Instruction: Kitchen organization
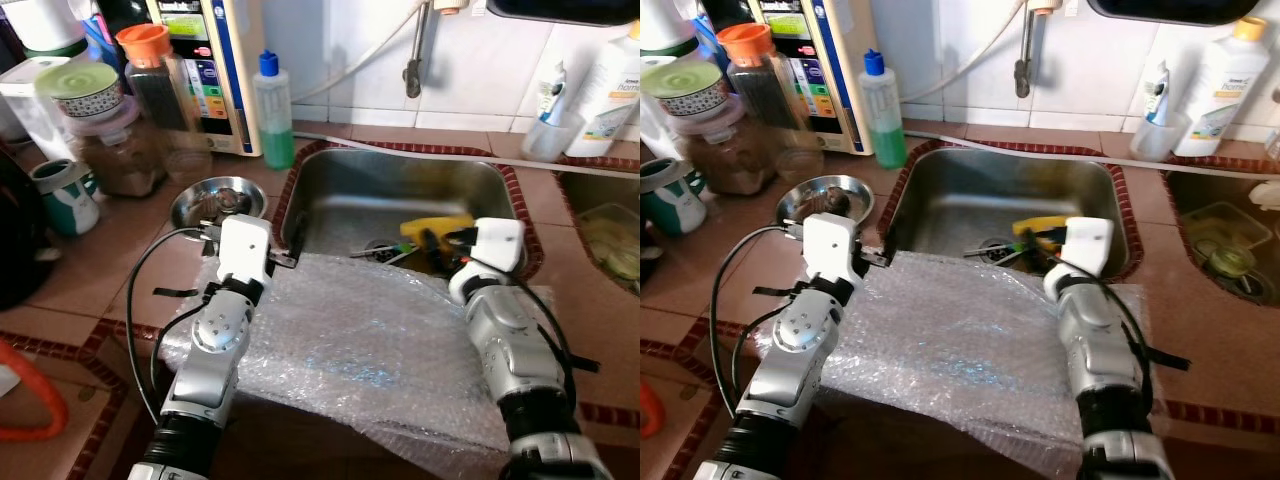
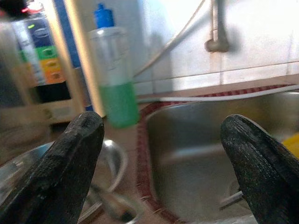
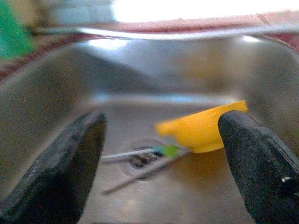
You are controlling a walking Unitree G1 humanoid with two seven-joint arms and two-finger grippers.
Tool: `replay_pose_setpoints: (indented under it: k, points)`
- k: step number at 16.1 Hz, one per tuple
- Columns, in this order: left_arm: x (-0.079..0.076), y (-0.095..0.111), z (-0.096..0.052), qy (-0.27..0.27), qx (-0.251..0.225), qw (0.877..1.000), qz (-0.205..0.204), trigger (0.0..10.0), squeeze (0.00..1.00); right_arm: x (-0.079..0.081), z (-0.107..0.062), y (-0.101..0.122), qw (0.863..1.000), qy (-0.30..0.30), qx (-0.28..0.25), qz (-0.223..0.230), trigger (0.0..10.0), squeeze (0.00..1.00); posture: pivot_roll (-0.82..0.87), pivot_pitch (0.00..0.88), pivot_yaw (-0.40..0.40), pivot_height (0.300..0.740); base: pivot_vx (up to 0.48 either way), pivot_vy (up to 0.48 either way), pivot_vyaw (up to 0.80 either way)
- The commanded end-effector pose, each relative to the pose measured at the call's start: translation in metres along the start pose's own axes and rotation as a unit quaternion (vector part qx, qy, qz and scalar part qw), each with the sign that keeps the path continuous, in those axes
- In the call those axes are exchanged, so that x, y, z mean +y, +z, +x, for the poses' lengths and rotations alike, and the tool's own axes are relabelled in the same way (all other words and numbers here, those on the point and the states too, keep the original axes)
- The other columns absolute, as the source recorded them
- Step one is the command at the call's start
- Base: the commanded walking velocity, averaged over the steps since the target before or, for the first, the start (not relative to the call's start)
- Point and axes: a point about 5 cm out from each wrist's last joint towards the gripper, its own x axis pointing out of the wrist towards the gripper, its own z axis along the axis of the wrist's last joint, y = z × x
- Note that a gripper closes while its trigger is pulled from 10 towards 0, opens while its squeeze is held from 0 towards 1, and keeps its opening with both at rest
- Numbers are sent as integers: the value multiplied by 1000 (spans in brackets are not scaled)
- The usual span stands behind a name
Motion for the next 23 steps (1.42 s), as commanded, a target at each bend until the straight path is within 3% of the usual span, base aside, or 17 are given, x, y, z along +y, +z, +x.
replay_pose_setpoints:
  k: [1, 2, 4, 6, 8, 11, 12, 13, 16, 23]
  points:
    - [7, 0, 4, 17, 8, 1000, 4, 10000, 1000, 12, -3, 6, 999, 36, -6, 3, 10000, 1000, -104, 65, 48, 740, 0, 0, 0]
    - [15, -2, 7, 43, 22, 999, -10, 10000, 1000, 20, -10, 12, 998, 58, -14, -1, 10000, 1000, -115, 63, 48, 740, 0, 0, 0]
    - [19, -6, 9, 42, 34, 998, 14, 10000, 1000, 24, -16, 17, 998, 66, -18, -6, 10000, 1000, -117, 62, 48, 740, 0, 0, 0]
    - [21, -2, 13, 23, 16, 998, 55, 10000, 1000, 27, -20, 23, 997, 71, -19, -5, 10000, 1000, -124, 61, 48, 740, 0, 0, 0]
    - [22, -5, 15, 11, 22, 998, 62, 10000, 1000, 33, -23, 27, 996, 88, -15, 12, 10000, 1000, -126, 62, 47, 740, 0, 0, 0]
    - [17, -5, 18, -25, 5, 993, 113, 10000, 1000, 49, -34, 36, 989, 145, -9, 25, 10000, 1000, -127, 65, 46, 740, 0, 0, 0]
    - [16, -9, 19, -34, 12, 993, 117, 10000, 188, 54, -38, 38, 986, 164, -6, 31, 10000, 1000, -129, 67, 45, 740, 0, 0, 0]
    - [15, -11, 19, -39, 14, 992, 121, 10000, 0, 58, -42, 40, 981, 189, 0, 33, 10000, 1000, -129, 67, 45, 740, 0, 0, 0]
    - [21, -23, 18, -42, 31, 988, 144, 10000, 0, 64, -50, 50, 975, 221, -1, 32, 10000, 1000, -139, 66, 47, 740, 0, 0, 0]
    - [15, -32, 20, -80, 33, 979, 186, 10000, 0, 69, -56, 54, 968, 251, 15, 25, 10000, 1000, -151, 65, 47, 740, 0, 0, 0]
